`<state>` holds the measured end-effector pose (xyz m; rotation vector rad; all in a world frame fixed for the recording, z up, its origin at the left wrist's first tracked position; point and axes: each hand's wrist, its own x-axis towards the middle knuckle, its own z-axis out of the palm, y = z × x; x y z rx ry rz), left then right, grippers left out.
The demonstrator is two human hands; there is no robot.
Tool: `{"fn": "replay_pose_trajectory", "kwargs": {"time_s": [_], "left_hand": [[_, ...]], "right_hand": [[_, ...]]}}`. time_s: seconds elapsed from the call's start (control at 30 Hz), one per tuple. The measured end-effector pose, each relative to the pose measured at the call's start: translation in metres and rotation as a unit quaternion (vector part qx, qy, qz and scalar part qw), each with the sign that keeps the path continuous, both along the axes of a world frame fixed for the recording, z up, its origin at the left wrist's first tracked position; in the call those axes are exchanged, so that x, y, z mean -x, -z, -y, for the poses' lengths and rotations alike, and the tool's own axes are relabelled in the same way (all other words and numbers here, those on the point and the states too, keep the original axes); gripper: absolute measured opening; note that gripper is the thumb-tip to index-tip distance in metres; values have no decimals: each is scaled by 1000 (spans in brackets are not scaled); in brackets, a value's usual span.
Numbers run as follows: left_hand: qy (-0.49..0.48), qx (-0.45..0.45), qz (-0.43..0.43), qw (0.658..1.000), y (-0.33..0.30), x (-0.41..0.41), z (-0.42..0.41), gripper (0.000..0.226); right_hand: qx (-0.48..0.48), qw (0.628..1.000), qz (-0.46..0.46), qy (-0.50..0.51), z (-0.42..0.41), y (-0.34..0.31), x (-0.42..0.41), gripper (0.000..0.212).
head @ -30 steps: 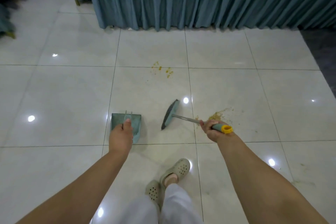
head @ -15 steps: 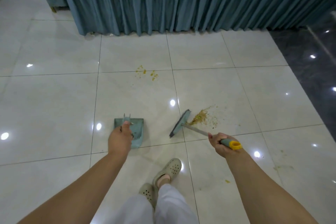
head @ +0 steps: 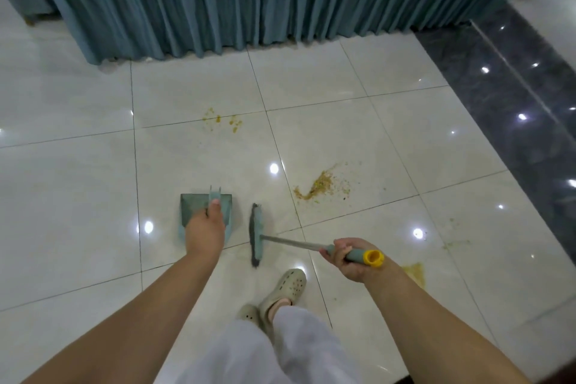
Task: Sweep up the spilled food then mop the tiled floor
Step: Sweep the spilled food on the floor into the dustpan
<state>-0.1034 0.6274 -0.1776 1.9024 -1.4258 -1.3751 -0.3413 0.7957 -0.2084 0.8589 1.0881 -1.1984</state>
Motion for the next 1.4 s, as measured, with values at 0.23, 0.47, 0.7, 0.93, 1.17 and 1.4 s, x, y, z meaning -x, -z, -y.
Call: {"fn": "replay_pose_trajectory", "kwargs": {"time_s": [0.23, 0.47, 0.7, 0.93, 1.17, 1.4], "left_hand": [[15, -2, 16, 1000, 9, 11, -1, 54], [12, -33, 18, 999, 22, 38, 4, 48], [4, -23, 15, 1000, 16, 77, 34, 51], [-20, 9, -14, 1000, -1, 111, 70, 48], [-24, 26, 5, 999, -1, 136, 97, 44], [-11, 42, 42, 998, 1, 164, 102, 46]], "right_hand": [[-15, 998, -56, -23, 8, -9, 48, 12], [-29, 993, -98, -61, 35, -7, 104, 9], [-25, 992, -84, -93, 49, -11, 129, 23], [17, 994, -13, -106, 61, -7, 125, 18], [23, 990, 35, -133, 91, 8, 124, 7], [5, 996, 14, -92, 97, 11, 177, 10]]}}
